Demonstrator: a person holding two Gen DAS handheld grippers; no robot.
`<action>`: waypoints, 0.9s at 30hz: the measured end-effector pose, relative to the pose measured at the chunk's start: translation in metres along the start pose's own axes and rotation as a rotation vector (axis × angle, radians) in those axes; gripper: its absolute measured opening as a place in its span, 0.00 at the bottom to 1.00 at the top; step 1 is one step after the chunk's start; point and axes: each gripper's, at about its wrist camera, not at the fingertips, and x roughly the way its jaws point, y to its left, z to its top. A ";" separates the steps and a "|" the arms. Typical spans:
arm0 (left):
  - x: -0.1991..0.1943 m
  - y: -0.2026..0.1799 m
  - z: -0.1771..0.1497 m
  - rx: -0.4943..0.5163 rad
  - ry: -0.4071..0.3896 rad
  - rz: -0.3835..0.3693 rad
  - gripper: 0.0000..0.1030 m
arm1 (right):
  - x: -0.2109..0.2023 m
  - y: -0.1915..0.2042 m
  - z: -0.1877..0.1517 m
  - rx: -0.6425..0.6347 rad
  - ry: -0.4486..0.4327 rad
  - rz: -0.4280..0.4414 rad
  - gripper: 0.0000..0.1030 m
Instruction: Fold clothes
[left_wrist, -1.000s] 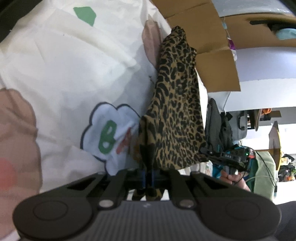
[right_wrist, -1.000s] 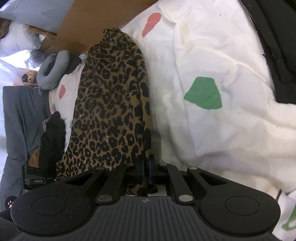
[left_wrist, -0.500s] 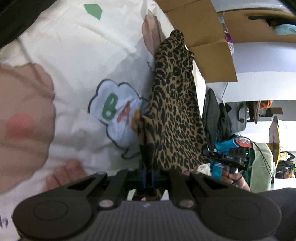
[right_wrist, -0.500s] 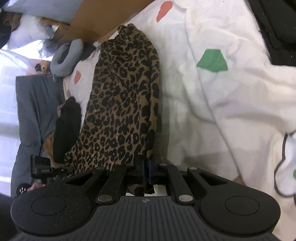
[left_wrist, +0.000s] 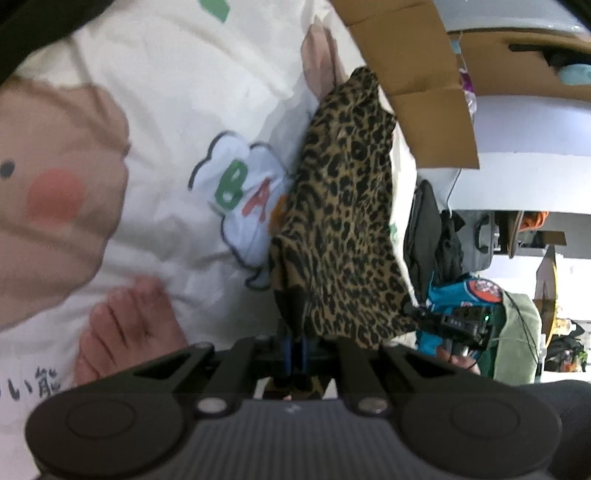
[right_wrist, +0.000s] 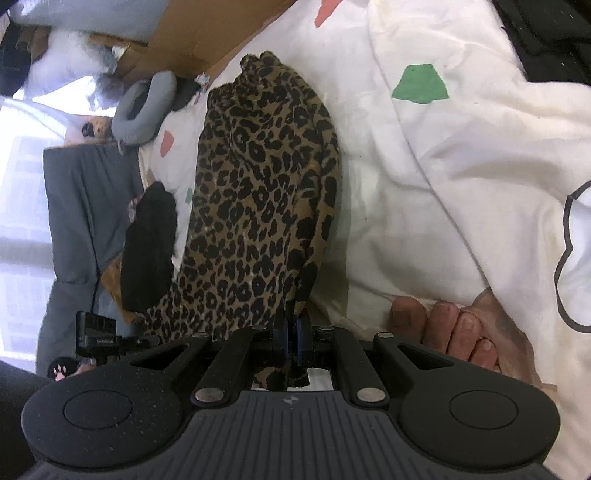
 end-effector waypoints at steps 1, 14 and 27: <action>-0.001 -0.001 0.002 -0.001 -0.013 -0.004 0.05 | 0.001 -0.001 0.002 0.008 -0.007 0.003 0.02; -0.011 -0.017 0.028 0.027 -0.147 -0.051 0.05 | -0.005 0.006 0.024 -0.022 -0.099 0.054 0.02; -0.011 -0.022 0.060 0.060 -0.258 -0.092 0.05 | -0.002 0.011 0.052 -0.028 -0.172 0.044 0.02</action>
